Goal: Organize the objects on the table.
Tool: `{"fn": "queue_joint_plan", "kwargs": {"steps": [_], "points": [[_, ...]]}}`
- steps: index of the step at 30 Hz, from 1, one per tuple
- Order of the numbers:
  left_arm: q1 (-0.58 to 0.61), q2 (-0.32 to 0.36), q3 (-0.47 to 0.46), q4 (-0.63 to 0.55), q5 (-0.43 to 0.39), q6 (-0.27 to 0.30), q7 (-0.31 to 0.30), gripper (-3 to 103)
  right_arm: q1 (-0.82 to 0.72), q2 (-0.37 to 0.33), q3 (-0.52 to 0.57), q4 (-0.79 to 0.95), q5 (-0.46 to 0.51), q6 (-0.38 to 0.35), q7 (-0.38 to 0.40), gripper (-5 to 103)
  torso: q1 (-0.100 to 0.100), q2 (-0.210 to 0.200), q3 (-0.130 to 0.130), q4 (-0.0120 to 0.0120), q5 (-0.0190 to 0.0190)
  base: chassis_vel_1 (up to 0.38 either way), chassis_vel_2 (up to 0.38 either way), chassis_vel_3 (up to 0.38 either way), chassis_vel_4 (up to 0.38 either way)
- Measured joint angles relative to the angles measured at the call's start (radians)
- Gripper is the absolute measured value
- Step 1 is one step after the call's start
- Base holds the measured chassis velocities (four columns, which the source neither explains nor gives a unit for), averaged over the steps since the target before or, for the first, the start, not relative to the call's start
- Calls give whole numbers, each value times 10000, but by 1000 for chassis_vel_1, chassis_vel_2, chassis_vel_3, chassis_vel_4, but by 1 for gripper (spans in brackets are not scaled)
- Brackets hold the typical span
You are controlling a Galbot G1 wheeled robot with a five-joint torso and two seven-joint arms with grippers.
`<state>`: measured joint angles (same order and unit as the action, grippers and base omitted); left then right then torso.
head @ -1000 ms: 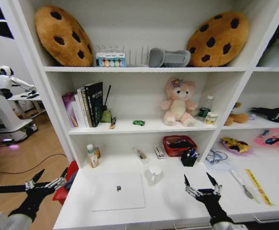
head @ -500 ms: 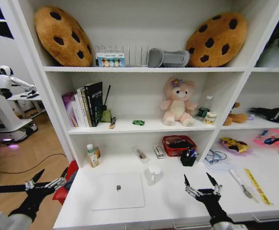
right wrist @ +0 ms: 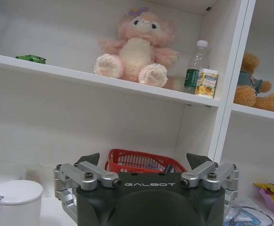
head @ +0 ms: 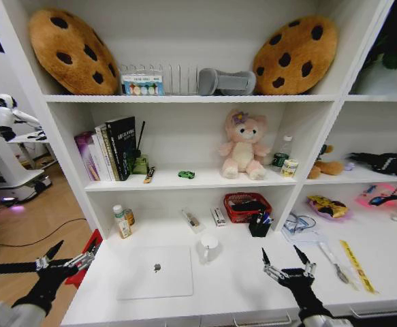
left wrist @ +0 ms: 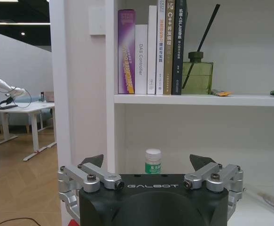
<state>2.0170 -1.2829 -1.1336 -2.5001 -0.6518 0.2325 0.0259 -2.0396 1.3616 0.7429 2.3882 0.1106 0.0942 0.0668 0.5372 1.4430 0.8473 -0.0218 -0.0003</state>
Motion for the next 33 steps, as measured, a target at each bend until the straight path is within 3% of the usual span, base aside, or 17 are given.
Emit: {"fn": "queue_joint_plan", "kwargs": {"steps": [18,33], "points": [[0,0,0,1,0,0,0,100,0,0,1,0,0,0,0,100,2,-2,2,1,5,56,-50,-56,62],[0,0,-1,2,0,0,-3,100,0,1,1,-1,0,0,-1,100,-2,0,1,0,6,265,-267,-259,266]]}}
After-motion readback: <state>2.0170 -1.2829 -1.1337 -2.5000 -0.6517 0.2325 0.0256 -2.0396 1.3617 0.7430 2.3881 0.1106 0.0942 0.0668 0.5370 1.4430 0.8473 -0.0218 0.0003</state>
